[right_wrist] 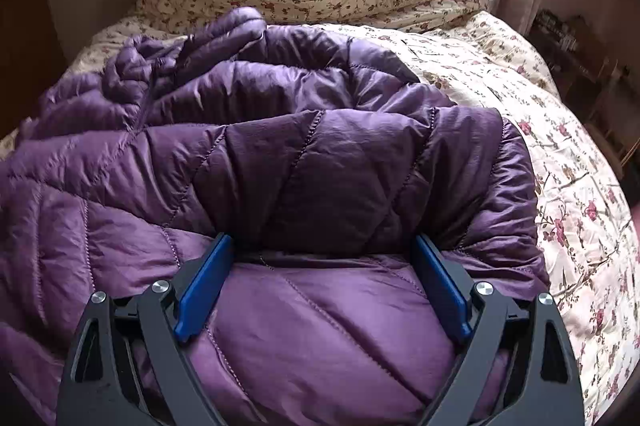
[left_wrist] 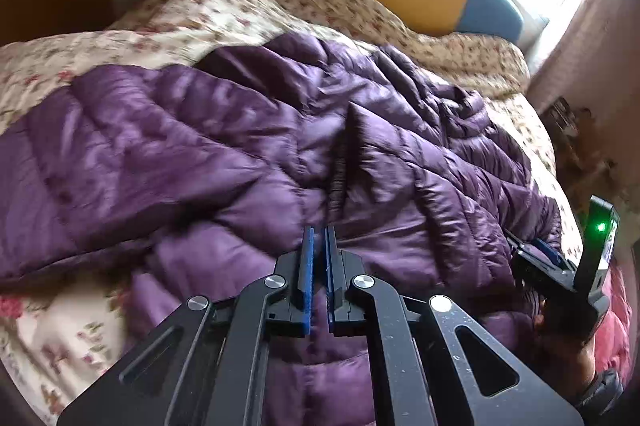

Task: Fold large clothes
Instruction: 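Grasp the jacket's other sleeve with the left gripper, then lift and fold the sleeve over the jacket body with the left gripper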

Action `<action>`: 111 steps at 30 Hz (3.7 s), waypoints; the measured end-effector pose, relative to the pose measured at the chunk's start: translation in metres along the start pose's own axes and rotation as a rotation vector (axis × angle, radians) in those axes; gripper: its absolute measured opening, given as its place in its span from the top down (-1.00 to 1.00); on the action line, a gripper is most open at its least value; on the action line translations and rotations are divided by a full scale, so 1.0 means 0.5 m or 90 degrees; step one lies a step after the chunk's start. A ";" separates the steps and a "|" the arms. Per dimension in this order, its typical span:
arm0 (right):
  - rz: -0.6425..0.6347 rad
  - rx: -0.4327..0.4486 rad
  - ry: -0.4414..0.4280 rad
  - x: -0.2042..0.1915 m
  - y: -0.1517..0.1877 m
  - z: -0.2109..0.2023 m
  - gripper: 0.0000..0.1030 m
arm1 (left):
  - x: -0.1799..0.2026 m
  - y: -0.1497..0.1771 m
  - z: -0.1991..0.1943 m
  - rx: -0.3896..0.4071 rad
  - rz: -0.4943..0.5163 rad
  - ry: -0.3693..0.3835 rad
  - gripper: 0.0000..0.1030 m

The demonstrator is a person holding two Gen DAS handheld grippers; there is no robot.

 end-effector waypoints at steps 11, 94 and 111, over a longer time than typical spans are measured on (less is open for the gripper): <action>0.003 0.007 -0.004 0.002 0.003 0.007 -0.77 | 0.110 -0.025 -0.064 0.064 0.029 0.051 -0.07; 0.000 0.014 0.000 0.005 -0.002 0.007 -0.81 | 0.185 -0.100 -0.027 -0.002 -0.099 0.248 0.80; 0.000 0.013 -0.001 0.006 -0.002 0.006 -0.81 | 0.353 -0.036 0.048 -0.105 -0.053 0.382 0.14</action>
Point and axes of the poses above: each gripper's, at about its wrist camera, not at the fingertips, and z roughly the way its jaws point, x to its right, y to its underside, the point moved 10 cm from there along z, roughly the way its jaws point, and after that the axes turned 3 degrees about -z, right-handed, at the moved point
